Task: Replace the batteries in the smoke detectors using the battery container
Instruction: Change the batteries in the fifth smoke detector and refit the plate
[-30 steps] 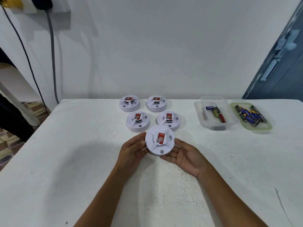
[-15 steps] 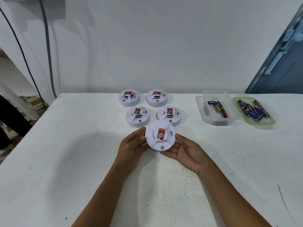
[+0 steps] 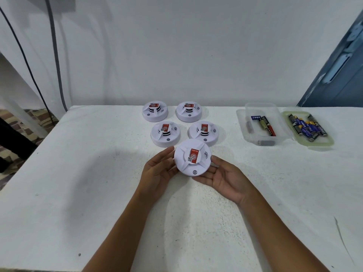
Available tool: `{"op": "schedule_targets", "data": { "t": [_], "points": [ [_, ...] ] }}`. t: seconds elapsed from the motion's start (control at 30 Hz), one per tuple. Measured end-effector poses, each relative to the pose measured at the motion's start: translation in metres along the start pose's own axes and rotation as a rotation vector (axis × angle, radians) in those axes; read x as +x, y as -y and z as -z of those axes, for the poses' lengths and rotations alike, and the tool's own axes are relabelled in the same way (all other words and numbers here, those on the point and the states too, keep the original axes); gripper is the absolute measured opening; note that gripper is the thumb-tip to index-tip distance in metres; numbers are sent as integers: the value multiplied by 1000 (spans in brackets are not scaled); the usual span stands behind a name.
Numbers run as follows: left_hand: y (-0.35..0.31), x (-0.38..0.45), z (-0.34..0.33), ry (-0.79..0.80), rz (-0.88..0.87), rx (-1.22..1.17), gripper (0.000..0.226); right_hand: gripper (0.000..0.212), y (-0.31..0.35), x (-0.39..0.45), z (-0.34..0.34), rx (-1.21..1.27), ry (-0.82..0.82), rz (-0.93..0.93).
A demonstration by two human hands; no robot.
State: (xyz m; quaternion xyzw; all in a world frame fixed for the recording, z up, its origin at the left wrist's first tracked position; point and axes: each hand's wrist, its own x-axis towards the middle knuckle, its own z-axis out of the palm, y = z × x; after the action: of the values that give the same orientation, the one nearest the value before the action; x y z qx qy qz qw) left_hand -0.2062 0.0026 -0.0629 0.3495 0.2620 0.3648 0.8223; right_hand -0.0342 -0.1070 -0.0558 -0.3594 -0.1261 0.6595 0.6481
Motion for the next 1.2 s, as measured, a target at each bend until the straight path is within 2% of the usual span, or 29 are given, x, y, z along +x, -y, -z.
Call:
{"op": "schedule_targets", "data": {
  "t": [0.1, 0.17, 0.43, 0.53, 0.73, 1.03, 1.2],
  "points": [
    [0, 0, 0, 3, -3, 4, 37, 57, 0, 1, 2, -10, -19, -10],
    [-1, -1, 0, 3, -5, 11, 40, 52, 0, 1, 2, -13, -25, -14],
    [-2, -4, -4, -21, 0, 19, 44, 52, 0, -2, 0, -14, -34, -11],
    [-3, -4, -5, -32, 0, 23, 46, 66, 1, -3, -3, 0, -23, 3],
    [-3, -5, -3, -27, -3, 32, 37, 50, 1, -2, 0, -13, -28, -15],
    [-4, -6, -7, -39, 1, 35, 43, 48, 2, -3, -1, 21, -14, -28],
    [-4, -11, -14, -26, -41, 163, 35, 48, 0, -5, -1, 7, -64, -19]
  ]
}}
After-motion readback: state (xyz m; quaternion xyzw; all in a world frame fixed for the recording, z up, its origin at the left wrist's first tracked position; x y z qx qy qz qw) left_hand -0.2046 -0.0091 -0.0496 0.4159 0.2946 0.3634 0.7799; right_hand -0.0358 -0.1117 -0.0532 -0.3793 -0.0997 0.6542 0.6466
